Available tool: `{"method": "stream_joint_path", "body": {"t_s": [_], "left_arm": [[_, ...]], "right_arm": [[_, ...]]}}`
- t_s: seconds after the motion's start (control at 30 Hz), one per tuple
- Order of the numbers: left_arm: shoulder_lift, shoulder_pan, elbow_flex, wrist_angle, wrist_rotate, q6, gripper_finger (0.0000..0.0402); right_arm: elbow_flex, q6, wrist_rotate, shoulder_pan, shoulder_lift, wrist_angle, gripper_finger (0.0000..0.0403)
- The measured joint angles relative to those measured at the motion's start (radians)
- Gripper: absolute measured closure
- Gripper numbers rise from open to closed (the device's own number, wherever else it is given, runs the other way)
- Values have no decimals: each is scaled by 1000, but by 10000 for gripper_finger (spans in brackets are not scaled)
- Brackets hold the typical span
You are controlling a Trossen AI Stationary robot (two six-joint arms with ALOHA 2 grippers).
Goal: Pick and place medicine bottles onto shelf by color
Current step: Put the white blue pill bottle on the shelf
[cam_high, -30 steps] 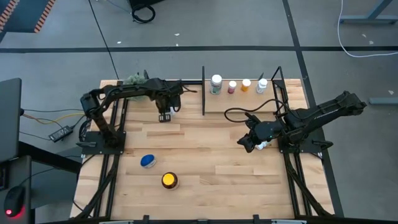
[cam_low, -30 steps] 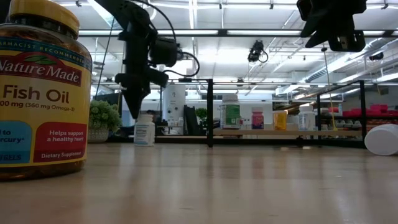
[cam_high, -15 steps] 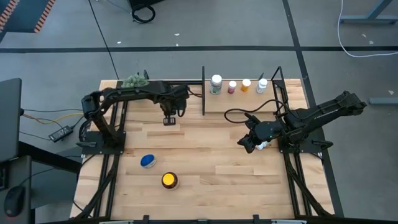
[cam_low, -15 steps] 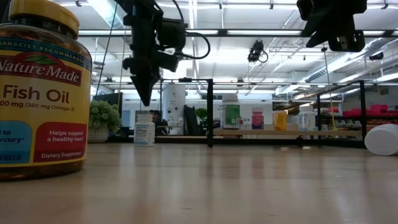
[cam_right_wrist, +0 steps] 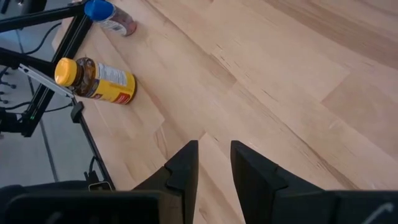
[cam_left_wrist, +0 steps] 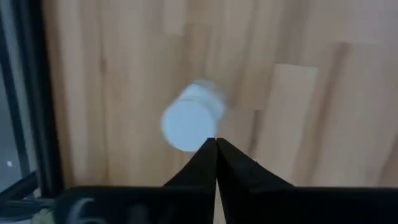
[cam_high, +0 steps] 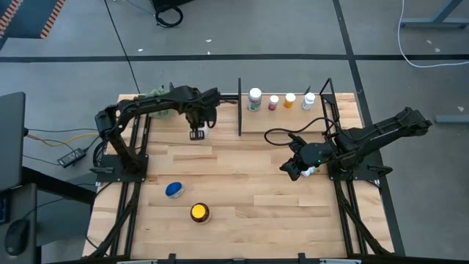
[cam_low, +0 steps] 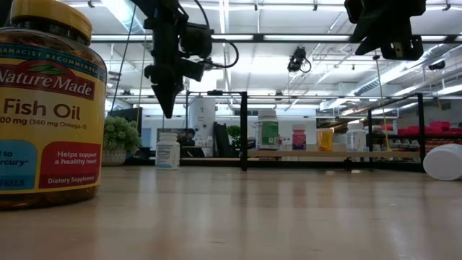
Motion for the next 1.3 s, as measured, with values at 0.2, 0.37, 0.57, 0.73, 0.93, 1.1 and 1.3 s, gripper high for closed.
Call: {"method": "stream_joint_path", "body": {"t_s": [0.2,0.37,0.57,0.73,0.93,1.1,1.3], "left_arm": [[0,65,0,48,-9,103,306],[0,75,0,41,3,270,213],[0,56,0,-12,-2,521,143],[2,49,0,8,56,585,147],[11,53,-41,23,61,625,158],[12,50,-107,95,32,625,149],[12,49,-112,164,28,577,136]], "right_arm": [[0,-7,0,0,0,0,301],[0,-8,9,0,0,0,301],[0,-19,44,0,0,0,301],[0,-63,74,0,0,0,301],[0,-79,90,0,0,0,301],[0,-89,94,0,0,0,301],[0,-84,87,0,0,0,301]]}}
